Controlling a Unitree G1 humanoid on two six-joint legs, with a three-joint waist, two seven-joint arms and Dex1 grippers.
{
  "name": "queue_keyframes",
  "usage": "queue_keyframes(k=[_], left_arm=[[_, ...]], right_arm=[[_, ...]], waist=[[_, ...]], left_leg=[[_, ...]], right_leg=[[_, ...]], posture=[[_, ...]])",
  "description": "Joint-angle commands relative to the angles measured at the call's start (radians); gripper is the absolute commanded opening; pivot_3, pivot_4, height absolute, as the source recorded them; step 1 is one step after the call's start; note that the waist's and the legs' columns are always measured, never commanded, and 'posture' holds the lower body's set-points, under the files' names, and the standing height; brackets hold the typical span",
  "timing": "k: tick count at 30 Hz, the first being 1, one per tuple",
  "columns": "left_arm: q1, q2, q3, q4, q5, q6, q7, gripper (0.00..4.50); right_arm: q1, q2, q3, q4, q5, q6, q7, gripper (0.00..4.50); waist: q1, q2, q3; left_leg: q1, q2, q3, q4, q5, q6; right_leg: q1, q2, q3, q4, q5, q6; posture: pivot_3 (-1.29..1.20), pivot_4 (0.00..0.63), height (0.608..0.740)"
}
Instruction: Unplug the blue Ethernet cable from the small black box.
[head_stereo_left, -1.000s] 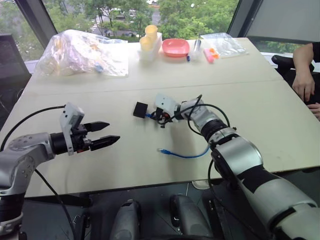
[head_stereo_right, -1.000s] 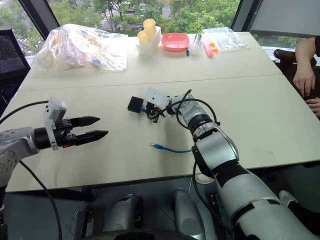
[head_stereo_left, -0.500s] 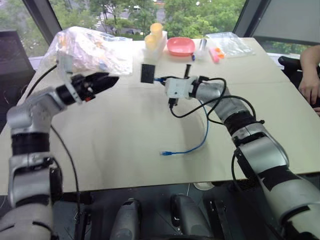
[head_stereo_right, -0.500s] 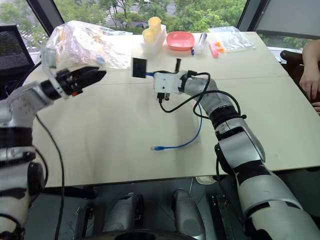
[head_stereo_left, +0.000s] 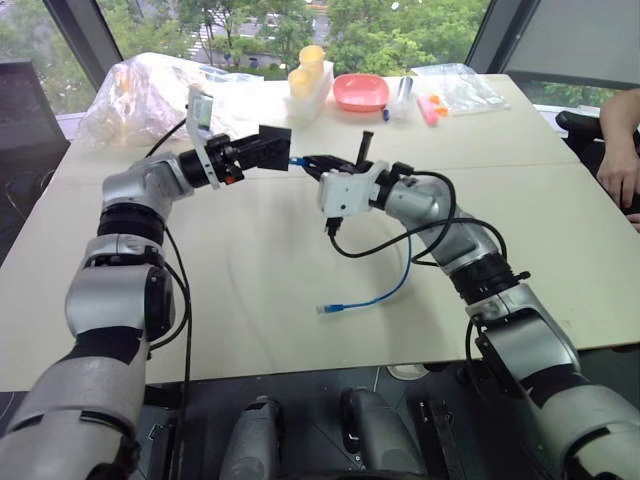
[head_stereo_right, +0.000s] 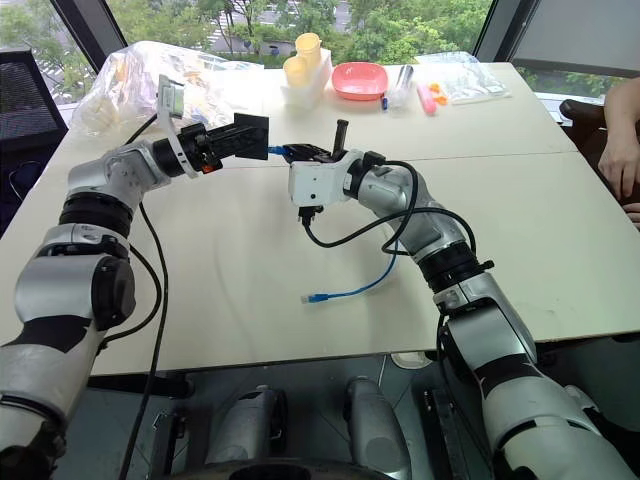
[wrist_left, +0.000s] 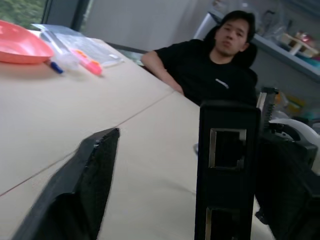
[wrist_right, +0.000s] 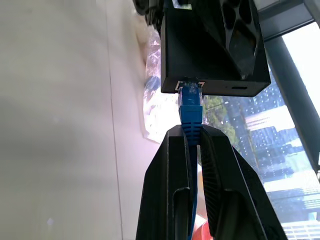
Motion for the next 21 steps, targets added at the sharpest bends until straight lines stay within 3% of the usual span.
queue_keyframes(k=[1, 7, 9, 14, 17, 18, 21], left_arm=[[-0.027, 0.015, 0.002, -0.019, 0.013, 0.031, -0.072, 2.39], [-0.019, 0.033, 0.017, -0.035, 0.019, 0.069, -0.111, 0.54], [-0.015, 0.038, 0.013, -0.042, 0.031, 0.062, -0.107, 0.55], [-0.003, 0.051, 0.030, -0.053, 0.030, 0.068, -0.107, 0.55], [0.001, 0.064, 0.073, -0.052, -0.004, 0.113, -0.099, 0.55], [0.004, 0.069, 0.090, -0.053, -0.018, 0.139, -0.105, 0.55], [0.016, 0.071, 0.142, -0.061, -0.064, 0.214, -0.105, 0.55]], right_arm=[[0.000, -0.007, -0.013, -0.077, 0.005, 0.009, 0.002, 0.01], [0.015, -0.023, 0.004, -0.104, -0.019, 0.018, 0.021, 0.01], [0.018, -0.024, 0.007, -0.105, -0.015, 0.021, 0.031, 0.01], [0.046, -0.016, -0.015, -0.125, 0.028, 0.069, 0.062, 2.17], [0.170, 0.024, -0.107, -0.280, 0.200, 0.292, 0.123, 3.83], [0.222, 0.073, -0.155, -0.367, 0.328, 0.432, 0.142, 4.18], [0.340, 0.226, -0.291, -0.626, 0.735, 0.860, 0.139, 4.18]], waist=[[-0.001, 0.000, 0.000], [-0.001, 0.000, 0.000], [0.000, 0.000, 0.000], [-0.001, 0.000, 0.000], [0.003, 0.000, 0.000], [0.004, 0.000, 0.000], [0.004, 0.000, 0.000]], left_leg=[[0.000, 0.000, 0.000, 0.000, 0.000, 0.000], [0.000, 0.000, 0.000, 0.000, 0.000, 0.000], [0.000, 0.000, 0.000, 0.000, 0.000, 0.000], [0.000, 0.000, 0.000, 0.000, 0.000, 0.000], [0.000, 0.000, -0.001, 0.000, 0.000, 0.000], [0.000, 0.000, -0.001, 0.000, 0.000, 0.000], [-0.001, 0.001, -0.002, 0.000, 0.000, 0.000]], right_leg=[[0.000, 0.000, 0.000, 0.000, 0.000, 0.000], [0.000, 0.000, 0.000, 0.000, 0.000, 0.000], [0.000, 0.000, 0.000, 0.000, 0.000, 0.000], [0.000, 0.000, 0.000, 0.000, 0.000, 0.000], [0.000, 0.000, 0.000, 0.000, 0.000, 0.000], [0.000, 0.000, -0.001, 0.000, 0.000, 0.000], [0.000, 0.000, -0.001, 0.001, 0.000, 0.001]], posture=[[0.00, 0.150, 0.740], [0.00, 0.150, 0.740], [0.00, 0.150, 0.740], [0.00, 0.150, 0.740], [0.00, 0.150, 0.740], [0.00, 0.150, 0.740], [0.00, 0.150, 0.740]])
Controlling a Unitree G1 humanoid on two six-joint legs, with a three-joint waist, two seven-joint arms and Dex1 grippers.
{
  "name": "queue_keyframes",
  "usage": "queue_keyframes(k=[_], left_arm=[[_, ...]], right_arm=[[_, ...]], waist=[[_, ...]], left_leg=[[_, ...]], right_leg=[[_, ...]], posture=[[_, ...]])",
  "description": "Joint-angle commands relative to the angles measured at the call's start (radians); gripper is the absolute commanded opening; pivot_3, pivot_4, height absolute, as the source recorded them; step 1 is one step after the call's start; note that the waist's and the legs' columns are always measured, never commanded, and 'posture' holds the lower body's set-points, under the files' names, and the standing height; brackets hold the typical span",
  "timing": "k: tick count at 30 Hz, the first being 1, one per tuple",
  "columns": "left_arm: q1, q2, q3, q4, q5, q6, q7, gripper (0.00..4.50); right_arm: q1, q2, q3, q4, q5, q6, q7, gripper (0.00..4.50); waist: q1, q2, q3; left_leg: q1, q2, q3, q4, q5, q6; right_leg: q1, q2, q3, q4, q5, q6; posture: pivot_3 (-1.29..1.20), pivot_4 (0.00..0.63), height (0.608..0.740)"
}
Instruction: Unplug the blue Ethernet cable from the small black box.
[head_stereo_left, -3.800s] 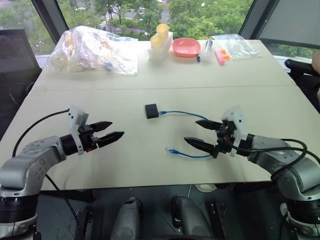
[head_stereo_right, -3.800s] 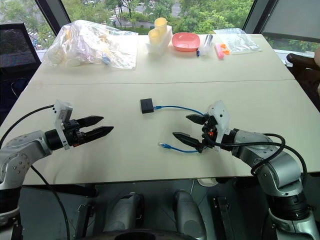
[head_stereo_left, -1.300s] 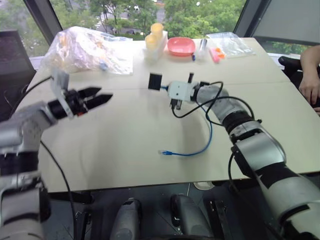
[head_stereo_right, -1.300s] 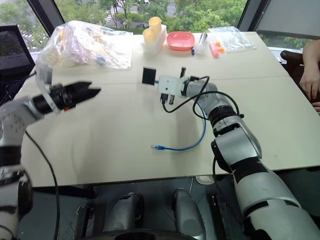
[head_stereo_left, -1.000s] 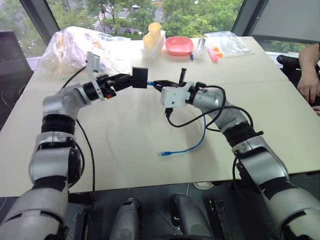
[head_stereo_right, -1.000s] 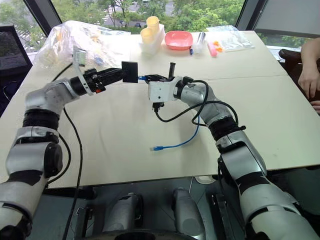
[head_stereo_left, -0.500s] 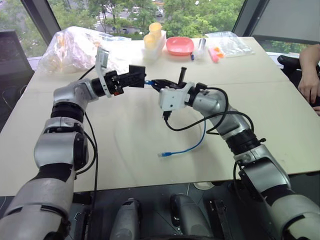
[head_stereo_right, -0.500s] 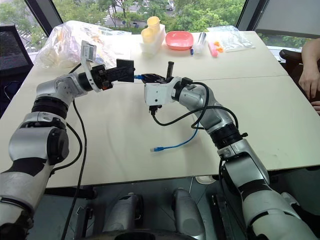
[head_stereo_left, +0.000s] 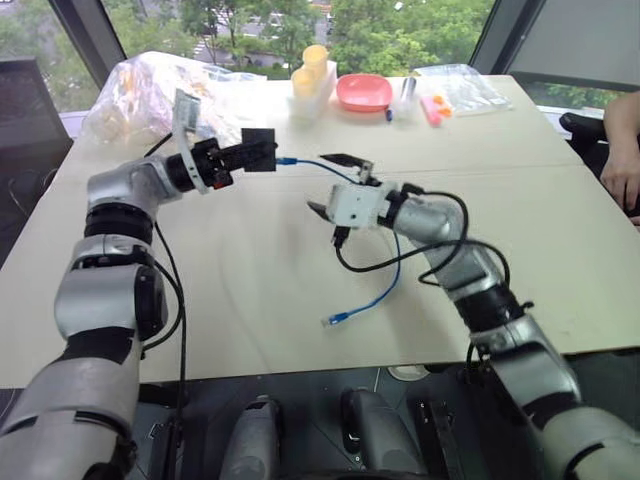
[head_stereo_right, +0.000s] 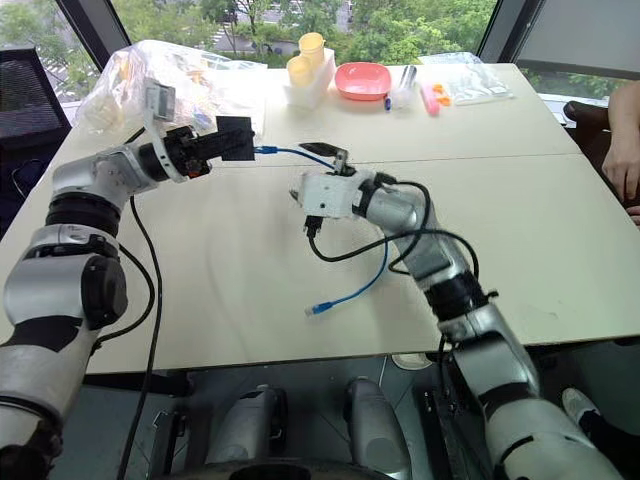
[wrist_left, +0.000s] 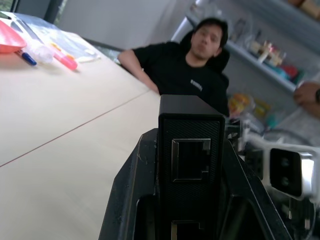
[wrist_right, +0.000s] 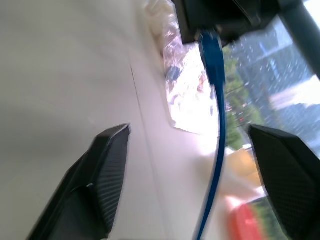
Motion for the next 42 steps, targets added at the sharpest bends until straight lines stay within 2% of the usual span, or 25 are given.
queue_keyframes(k=[1, 4, 8, 14, 22, 40, 42], left_arm=[[-0.006, 0.001, 0.078, -0.039, -0.083, 0.090, -0.006, 0.55], [0.012, -0.012, 0.118, -0.071, -0.131, 0.164, -0.001, 0.55], [0.056, -0.053, 0.142, -0.162, -0.186, 0.238, 0.024, 0.55], [0.114, -0.109, 0.159, -0.301, -0.257, 0.317, 0.083, 0.55], [0.172, -0.149, 0.158, -0.440, -0.331, 0.383, 0.142, 0.55], [0.218, -0.156, 0.130, -0.488, -0.358, 0.388, 0.164, 0.55], [0.219, -0.156, 0.126, -0.488, -0.359, 0.385, 0.164, 0.55]], right_arm=[[0.054, 0.152, -0.171, -0.295, 0.498, 0.435, -0.045, 4.18], [0.072, 0.313, -0.302, -0.356, 0.802, 0.617, -0.197, 4.18], [0.063, 0.406, -0.348, -0.337, 0.906, 0.660, -0.335, 4.18], [0.050, 0.432, -0.319, -0.287, 0.929, 0.625, -0.404, 4.18], [0.035, 0.427, -0.299, -0.223, 0.957, 0.583, -0.410, 4.18], [0.028, 0.407, -0.269, -0.207, 0.966, 0.550, -0.397, 4.18], [0.028, 0.408, -0.269, -0.207, 0.968, 0.550, -0.396, 3.69]], waist=[[-0.001, 0.000, 0.000], [-0.002, 0.000, 0.000], [0.000, 0.000, 0.000], [0.001, 0.000, 0.000], [-0.004, 0.000, 0.000], [-0.003, 0.000, 0.000], [-0.003, 0.000, 0.000]], left_leg=[[0.000, 0.000, -0.001, 0.000, 0.000, 0.000], [0.001, 0.001, -0.001, 0.000, 0.000, 0.000], [0.003, 0.001, -0.002, 0.001, 0.000, 0.000], [0.001, 0.001, -0.001, 0.000, 0.000, 0.000], [0.001, 0.001, -0.002, 0.000, 0.000, 0.000], [0.001, 0.001, -0.002, 0.000, 0.000, 0.000], [0.001, 0.001, -0.002, 0.000, 0.000, 0.000]], right_leg=[[0.000, 0.000, -0.001, 0.000, 0.000, 0.000], [0.000, 0.000, -0.001, 0.001, 0.001, -0.001], [0.003, 0.000, -0.002, 0.000, 0.001, -0.003], [0.002, 0.000, -0.001, -0.001, 0.001, -0.002], [0.001, 0.001, -0.001, 0.000, 0.001, -0.001], [0.001, 0.000, -0.001, -0.001, 0.001, -0.001], [0.001, 0.000, -0.001, -0.001, 0.001, -0.001]], posture=[[0.00, 0.150, 0.740], [0.00, 0.150, 0.740], [0.00, 0.150, 0.740], [0.00, 0.150, 0.740], [0.00, 0.150, 0.740], [0.00, 0.150, 0.740], [0.00, 0.150, 0.740]])
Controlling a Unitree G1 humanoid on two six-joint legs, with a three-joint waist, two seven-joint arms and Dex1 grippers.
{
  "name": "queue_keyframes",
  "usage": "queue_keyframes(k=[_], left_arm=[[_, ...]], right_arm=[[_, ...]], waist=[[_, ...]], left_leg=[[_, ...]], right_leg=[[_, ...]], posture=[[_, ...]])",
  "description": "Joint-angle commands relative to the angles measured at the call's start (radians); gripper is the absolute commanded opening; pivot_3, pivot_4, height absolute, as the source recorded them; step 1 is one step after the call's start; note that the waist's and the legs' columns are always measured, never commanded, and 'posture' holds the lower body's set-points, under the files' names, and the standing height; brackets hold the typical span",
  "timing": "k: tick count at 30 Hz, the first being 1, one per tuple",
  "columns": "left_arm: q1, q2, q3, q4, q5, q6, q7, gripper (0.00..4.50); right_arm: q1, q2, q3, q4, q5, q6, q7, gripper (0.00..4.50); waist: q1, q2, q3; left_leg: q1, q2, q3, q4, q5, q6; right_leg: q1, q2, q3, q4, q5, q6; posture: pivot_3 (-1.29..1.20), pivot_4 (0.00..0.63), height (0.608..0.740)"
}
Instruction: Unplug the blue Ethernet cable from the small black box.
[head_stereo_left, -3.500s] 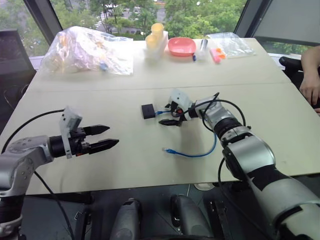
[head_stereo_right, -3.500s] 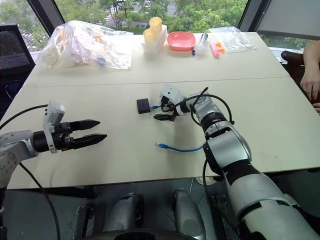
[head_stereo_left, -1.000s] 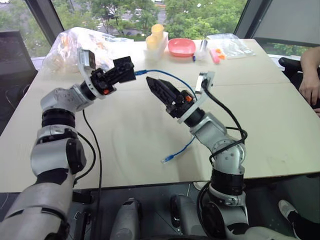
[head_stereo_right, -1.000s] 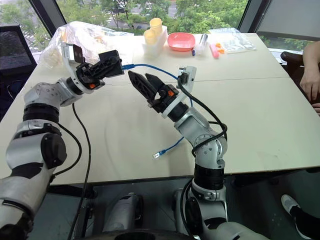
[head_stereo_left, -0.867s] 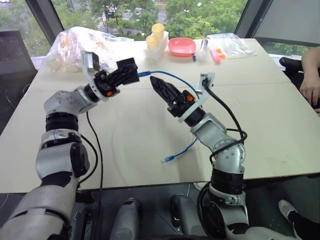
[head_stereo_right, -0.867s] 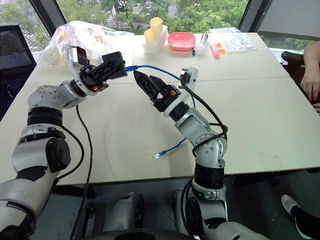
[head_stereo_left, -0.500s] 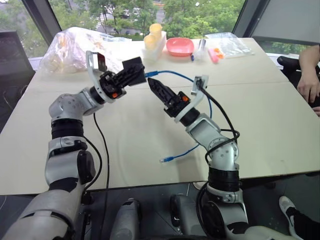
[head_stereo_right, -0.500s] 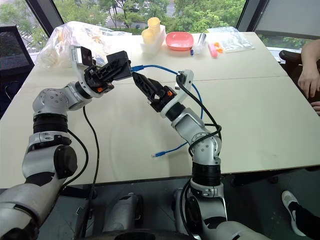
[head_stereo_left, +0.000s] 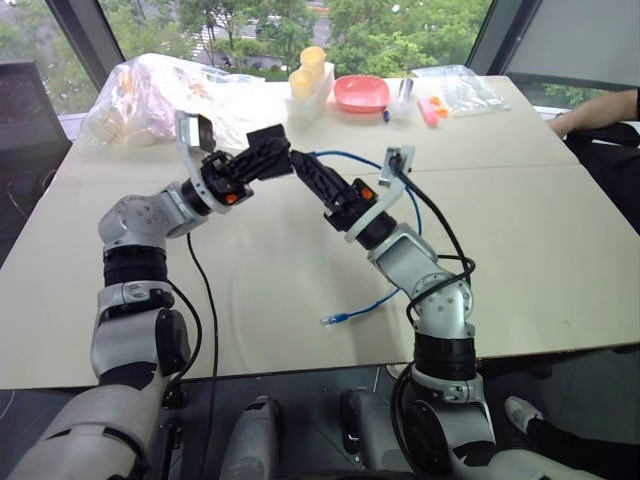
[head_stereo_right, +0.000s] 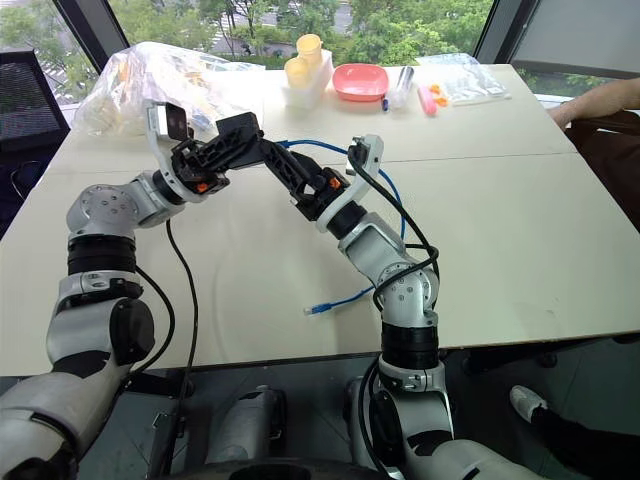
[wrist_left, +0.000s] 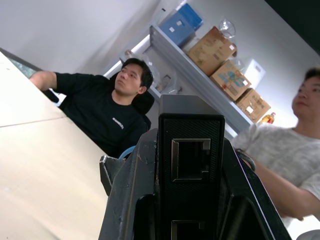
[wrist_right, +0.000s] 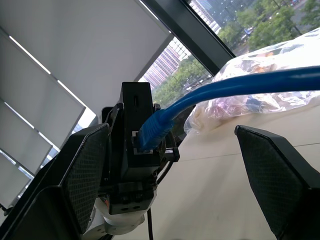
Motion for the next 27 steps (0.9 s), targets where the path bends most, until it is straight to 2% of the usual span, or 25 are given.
queue_keyframes(k=[1, 8, 17, 19, 23, 27], left_arm=[[-0.012, 0.000, 0.001, -0.035, -0.030, -0.005, -0.005, 0.55], [-0.014, -0.003, -0.002, -0.028, -0.030, -0.010, -0.002, 0.55], [-0.015, 0.001, 0.002, -0.022, -0.035, -0.019, 0.012, 0.55], [-0.016, 0.014, 0.007, -0.016, -0.032, -0.028, 0.015, 0.55], [-0.028, 0.071, 0.038, 0.020, -0.028, -0.051, 0.018, 0.55], [-0.037, 0.111, 0.041, 0.041, -0.026, -0.063, 0.014, 0.55]], right_arm=[[-0.029, 0.023, 0.007, -0.013, 0.032, -0.017, 0.011, 3.40], [-0.019, 0.023, 0.017, -0.011, 0.045, -0.020, 0.023, 0.06], [-0.012, 0.010, 0.042, -0.014, 0.035, -0.027, 0.040, 0.02], [-0.013, 0.012, 0.026, -0.013, 0.037, -0.041, 0.031, 0.02], [-0.040, -0.021, -0.086, 0.018, 0.072, -0.096, -0.006, 0.02], [-0.051, -0.075, -0.117, 0.032, 0.092, -0.107, 0.003, 0.02]], waist=[[0.000, 0.000, 0.000], [0.000, 0.000, 0.000], [0.000, 0.000, 0.000], [0.000, 0.000, 0.000], [-0.001, 0.000, 0.000], [0.000, 0.000, 0.000]], left_leg=[[0.000, 0.000, 0.000, 0.000, 0.000, 0.000], [0.000, 0.000, 0.000, 0.000, 0.000, 0.000], [0.000, 0.000, 0.000, 0.000, 0.000, 0.000], [0.000, 0.000, 0.000, 0.000, 0.000, 0.000], [0.000, 0.000, 0.000, 0.000, 0.000, 0.000], [0.000, 0.000, 0.000, 0.000, 0.000, 0.000]], right_leg=[[0.000, 0.000, 0.000, 0.000, 0.000, 0.000], [0.000, 0.000, 0.000, 0.000, 0.000, 0.000], [0.000, 0.000, 0.000, 0.000, 0.000, -0.001], [0.000, 0.000, 0.000, 0.000, 0.000, -0.001], [0.000, 0.000, 0.000, 0.000, -0.001, -0.002], [0.000, 0.000, 0.000, -0.001, -0.002, -0.003]], posture=[[0.00, 0.150, 0.740], [0.00, 0.150, 0.740], [0.00, 0.150, 0.740], [0.00, 0.150, 0.740], [0.00, 0.150, 0.740], [0.00, 0.150, 0.740]])
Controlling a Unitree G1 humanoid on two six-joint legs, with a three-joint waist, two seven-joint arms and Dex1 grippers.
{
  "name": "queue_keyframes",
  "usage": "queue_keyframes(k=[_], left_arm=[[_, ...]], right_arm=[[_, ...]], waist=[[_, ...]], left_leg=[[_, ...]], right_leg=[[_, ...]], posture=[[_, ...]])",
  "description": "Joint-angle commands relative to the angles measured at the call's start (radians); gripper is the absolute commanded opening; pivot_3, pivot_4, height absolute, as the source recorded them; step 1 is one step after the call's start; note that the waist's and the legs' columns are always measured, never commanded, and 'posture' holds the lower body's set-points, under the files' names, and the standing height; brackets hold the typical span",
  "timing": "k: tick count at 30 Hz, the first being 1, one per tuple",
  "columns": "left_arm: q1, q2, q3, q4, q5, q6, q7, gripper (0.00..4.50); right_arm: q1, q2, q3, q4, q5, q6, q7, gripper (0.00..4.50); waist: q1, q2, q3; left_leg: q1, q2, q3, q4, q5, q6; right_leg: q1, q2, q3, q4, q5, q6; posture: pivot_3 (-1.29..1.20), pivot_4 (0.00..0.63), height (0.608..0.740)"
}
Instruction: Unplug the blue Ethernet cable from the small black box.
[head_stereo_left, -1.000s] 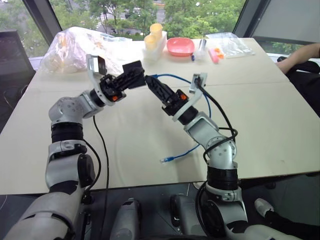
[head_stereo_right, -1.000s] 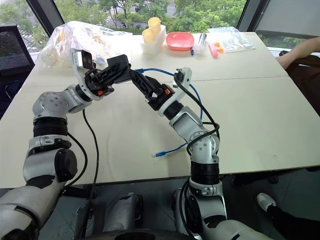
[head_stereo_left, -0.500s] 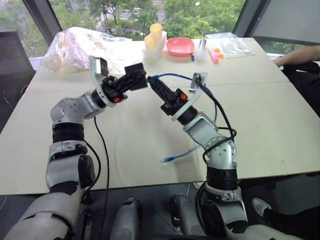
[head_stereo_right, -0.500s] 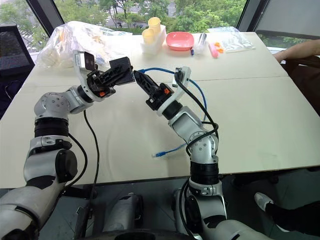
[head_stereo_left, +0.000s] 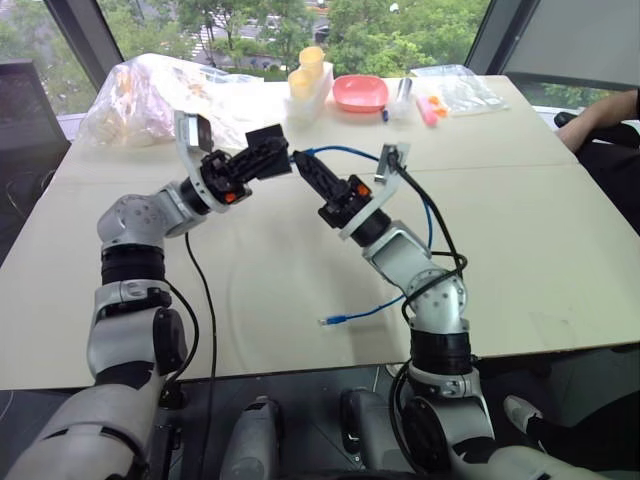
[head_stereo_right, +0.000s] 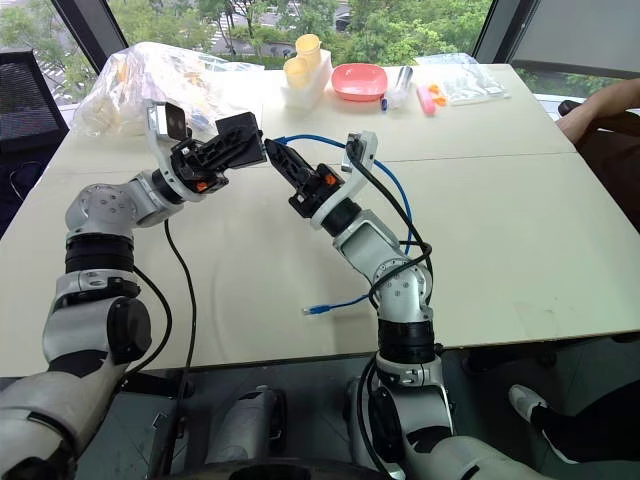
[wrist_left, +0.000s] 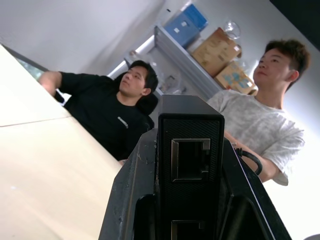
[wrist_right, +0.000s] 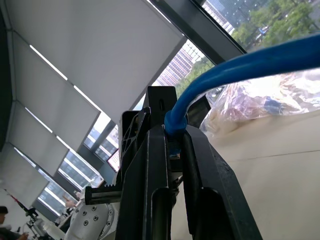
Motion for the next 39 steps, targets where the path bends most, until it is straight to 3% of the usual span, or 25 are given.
queue_keyframes(k=[1, 9, 14, 17, 39], left_arm=[[-0.024, 0.084, 0.051, 0.008, -0.006, -0.042, -0.009, 0.55], [-0.012, 0.039, 0.027, -0.031, -0.025, -0.038, 0.010, 0.55], [-0.006, 0.019, 0.022, -0.048, -0.034, -0.027, 0.010, 0.55], [-0.008, 0.013, 0.020, -0.046, -0.034, -0.023, 0.010, 0.55], [0.013, -0.013, 0.011, -0.077, -0.051, 0.004, 0.016, 0.55]], right_arm=[[-0.014, -0.058, -0.121, -0.030, 0.021, -0.074, -0.010, 0.02], [-0.009, -0.079, -0.031, -0.029, -0.028, -0.067, 0.031, 0.02], [0.010, -0.066, 0.027, -0.057, -0.043, -0.050, 0.056, 2.04], [0.013, -0.057, 0.042, -0.058, -0.056, -0.055, 0.064, 3.56], [0.016, -0.003, 0.040, -0.044, -0.034, -0.061, 0.078, 3.56]], waist=[[0.001, 0.000, 0.000], [0.000, 0.000, 0.000], [0.000, 0.000, 0.000], [0.000, 0.000, 0.000], [0.001, 0.000, 0.000]], left_leg=[[0.000, 0.000, 0.000, 0.000, 0.000, 0.000], [-0.001, 0.000, 0.000, 0.000, 0.000, 0.000], [0.000, 0.000, 0.000, -0.001, 0.000, 0.000], [0.000, 0.000, 0.000, -0.001, 0.000, 0.000], [-0.001, 0.000, 0.000, -0.001, 0.000, 0.000]], right_leg=[[0.000, 0.000, 0.000, 0.000, 0.000, 0.000], [0.000, 0.000, 0.000, -0.001, 0.000, 0.000], [0.000, 0.000, 0.000, -0.001, 0.000, 0.001], [0.000, 0.000, 0.000, -0.001, 0.000, 0.000], [0.000, 0.000, 0.000, -0.001, 0.000, 0.000]], posture=[[0.00, 0.150, 0.740], [0.00, 0.150, 0.740], [0.00, 0.150, 0.740], [0.00, 0.150, 0.740], [0.00, 0.150, 0.740]])
